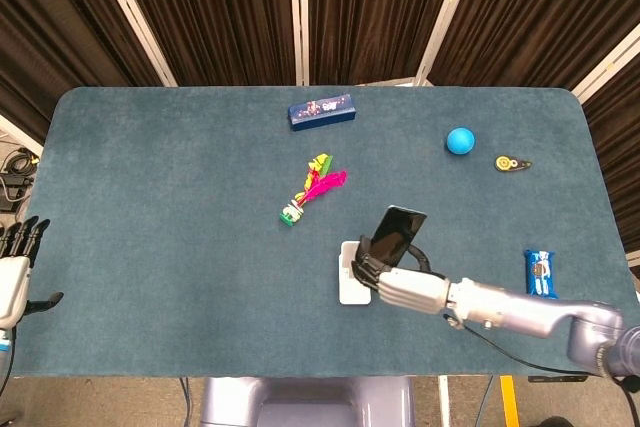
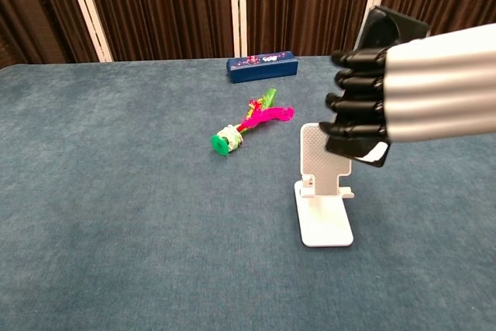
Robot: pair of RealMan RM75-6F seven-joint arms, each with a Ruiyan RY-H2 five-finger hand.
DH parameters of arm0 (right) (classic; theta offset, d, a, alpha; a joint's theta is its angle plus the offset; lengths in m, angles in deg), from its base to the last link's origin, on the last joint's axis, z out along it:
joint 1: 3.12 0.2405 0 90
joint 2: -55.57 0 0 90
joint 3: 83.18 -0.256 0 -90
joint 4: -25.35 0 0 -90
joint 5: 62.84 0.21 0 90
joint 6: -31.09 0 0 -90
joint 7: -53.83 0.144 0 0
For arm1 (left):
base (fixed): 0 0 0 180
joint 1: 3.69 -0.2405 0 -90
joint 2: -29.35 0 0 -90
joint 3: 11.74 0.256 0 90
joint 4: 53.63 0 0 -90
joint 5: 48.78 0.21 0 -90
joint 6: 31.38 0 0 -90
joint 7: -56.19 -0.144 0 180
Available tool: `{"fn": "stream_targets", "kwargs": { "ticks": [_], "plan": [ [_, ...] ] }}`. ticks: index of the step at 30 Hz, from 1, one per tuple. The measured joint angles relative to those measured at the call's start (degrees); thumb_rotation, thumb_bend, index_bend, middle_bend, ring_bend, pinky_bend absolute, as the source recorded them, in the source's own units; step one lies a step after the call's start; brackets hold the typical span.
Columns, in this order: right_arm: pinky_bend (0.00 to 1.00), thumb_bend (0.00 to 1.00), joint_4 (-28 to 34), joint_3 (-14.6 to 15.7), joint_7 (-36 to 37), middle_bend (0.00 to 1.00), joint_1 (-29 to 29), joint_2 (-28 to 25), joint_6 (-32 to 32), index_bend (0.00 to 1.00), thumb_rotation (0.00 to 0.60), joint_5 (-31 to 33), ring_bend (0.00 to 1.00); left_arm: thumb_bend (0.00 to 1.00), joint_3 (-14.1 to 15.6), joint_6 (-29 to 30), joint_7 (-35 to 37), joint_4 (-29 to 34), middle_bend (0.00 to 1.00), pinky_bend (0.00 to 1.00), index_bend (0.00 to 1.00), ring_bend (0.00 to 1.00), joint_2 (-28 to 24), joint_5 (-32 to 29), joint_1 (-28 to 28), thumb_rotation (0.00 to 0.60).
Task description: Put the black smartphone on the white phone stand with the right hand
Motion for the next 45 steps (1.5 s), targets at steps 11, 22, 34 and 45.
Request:
{"fn": "stream_targets", "kwargs": {
  "ticks": [11, 22, 34, 45],
  "plan": [
    [0.26, 0.47, 4.22, -3.08, -7.04, 0.51, 1.88, 3.05, 12.21, 0.54, 0.600, 1.80, 0.34, 0.00, -0.25, -1.22, -0.40, -0.67, 0.00, 0.00, 0.00, 0.00, 0.28, -1.75, 0.71, 0.600],
    [0.25, 0.47, 5.44, -5.31, -10.18, 0.53, 3.39, 5.11, 18.33, 0.57, 0.600, 3.05, 0.34, 0.00, -0.65, -1.91, 0.19, -1.38, 0.00, 0.00, 0.00, 0.00, 0.23, -3.20, 1.10, 0.600],
    [0.21, 0.47, 5.47, -7.35, -14.00, 0.53, 3.30, 6.30, 23.18, 0.57, 0.600, 5.40, 0.33, 0.00, -0.73, -2.65, 0.92, -1.96, 0.00, 0.00, 0.00, 0.00, 0.06, -4.05, 1.49, 0.600],
    [0.21, 0.47, 6.22, -7.97, -15.72, 0.53, 2.56, 6.89, 25.63, 0.58, 0.600, 7.18, 0.32, 0.00, -0.61, -3.10, 1.18, -2.25, 0.00, 0.00, 0.00, 0.00, -0.01, -4.39, 1.75, 0.600]
  ]
}}
